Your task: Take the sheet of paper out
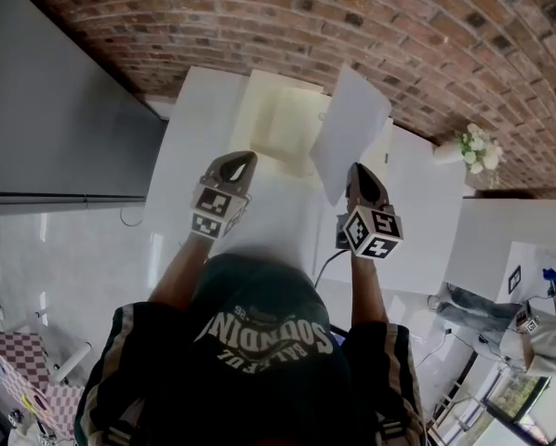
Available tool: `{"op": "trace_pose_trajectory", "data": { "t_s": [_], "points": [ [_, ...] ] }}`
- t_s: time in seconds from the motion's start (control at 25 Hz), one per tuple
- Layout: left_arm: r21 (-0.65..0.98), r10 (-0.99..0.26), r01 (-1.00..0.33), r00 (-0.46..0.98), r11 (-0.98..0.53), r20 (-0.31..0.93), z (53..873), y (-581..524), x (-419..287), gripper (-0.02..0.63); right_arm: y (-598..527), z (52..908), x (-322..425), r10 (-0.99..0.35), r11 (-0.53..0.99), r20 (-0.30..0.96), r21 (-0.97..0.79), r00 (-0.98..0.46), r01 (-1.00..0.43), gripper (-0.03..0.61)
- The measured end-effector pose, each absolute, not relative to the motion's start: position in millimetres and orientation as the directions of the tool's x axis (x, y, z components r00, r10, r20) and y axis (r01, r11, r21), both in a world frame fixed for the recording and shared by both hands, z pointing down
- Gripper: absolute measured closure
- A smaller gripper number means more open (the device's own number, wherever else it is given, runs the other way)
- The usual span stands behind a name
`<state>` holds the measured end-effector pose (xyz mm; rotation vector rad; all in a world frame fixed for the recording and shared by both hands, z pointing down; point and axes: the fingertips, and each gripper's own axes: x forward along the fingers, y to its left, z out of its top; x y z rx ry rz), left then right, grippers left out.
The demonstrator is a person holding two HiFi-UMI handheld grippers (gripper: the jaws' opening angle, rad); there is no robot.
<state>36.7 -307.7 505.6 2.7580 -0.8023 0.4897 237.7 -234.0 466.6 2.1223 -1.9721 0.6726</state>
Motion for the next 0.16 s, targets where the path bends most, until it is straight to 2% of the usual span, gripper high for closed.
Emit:
{"op": "trace_pose_trajectory", "data": {
  "t_s": [0.16],
  "points": [
    [0.126, -0.477, -0.551, 0.798, -0.825, 0.369, 502.6, -310.8, 36.8, 0.603, -237.9, 467.7, 235.1, -0.902, -0.114, 0.43, -0.183, 0.025, -0.977, 0.578]
  ]
}}
